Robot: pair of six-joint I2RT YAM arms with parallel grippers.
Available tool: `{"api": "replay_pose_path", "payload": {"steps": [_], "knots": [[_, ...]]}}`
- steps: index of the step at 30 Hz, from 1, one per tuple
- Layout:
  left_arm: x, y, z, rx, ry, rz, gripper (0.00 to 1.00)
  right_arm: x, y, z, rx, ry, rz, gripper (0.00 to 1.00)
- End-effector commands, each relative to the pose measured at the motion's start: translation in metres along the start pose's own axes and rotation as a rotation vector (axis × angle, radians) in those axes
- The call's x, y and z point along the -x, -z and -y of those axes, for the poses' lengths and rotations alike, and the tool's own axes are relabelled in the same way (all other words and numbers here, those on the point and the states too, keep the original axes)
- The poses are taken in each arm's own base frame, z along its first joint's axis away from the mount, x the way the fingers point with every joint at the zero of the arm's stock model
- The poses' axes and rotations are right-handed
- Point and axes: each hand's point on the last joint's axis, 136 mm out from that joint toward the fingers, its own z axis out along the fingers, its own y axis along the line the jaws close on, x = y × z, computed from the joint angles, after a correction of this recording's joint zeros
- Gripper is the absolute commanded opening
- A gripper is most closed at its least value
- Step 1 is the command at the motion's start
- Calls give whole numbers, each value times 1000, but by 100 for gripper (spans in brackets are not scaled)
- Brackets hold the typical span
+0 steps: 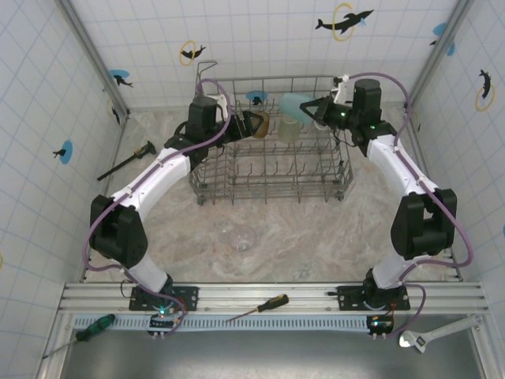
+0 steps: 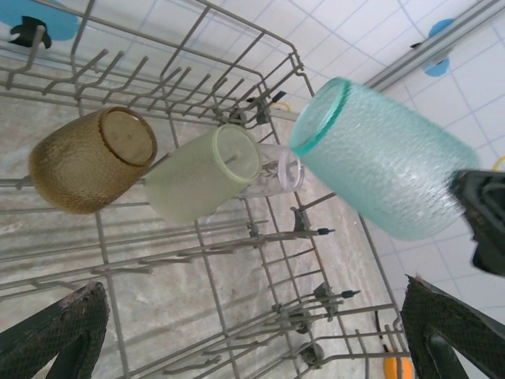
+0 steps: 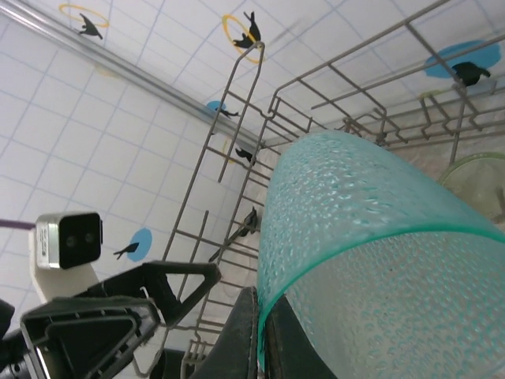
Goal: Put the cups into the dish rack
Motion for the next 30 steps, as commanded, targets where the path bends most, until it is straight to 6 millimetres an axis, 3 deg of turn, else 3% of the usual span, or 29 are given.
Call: {"api": "replay_pose_path", "payload": {"steps": [1, 13, 30], "knots": [[14, -4, 11, -66, 25, 22, 98, -4, -1, -22, 139, 14, 4, 0], [17, -12, 18, -144, 99, 18, 98, -31, -17, -29, 316, -39, -35, 0], [35, -35, 18, -221, 242, 52, 98, -46, -15, -48, 447, -37, -31, 0]]}}
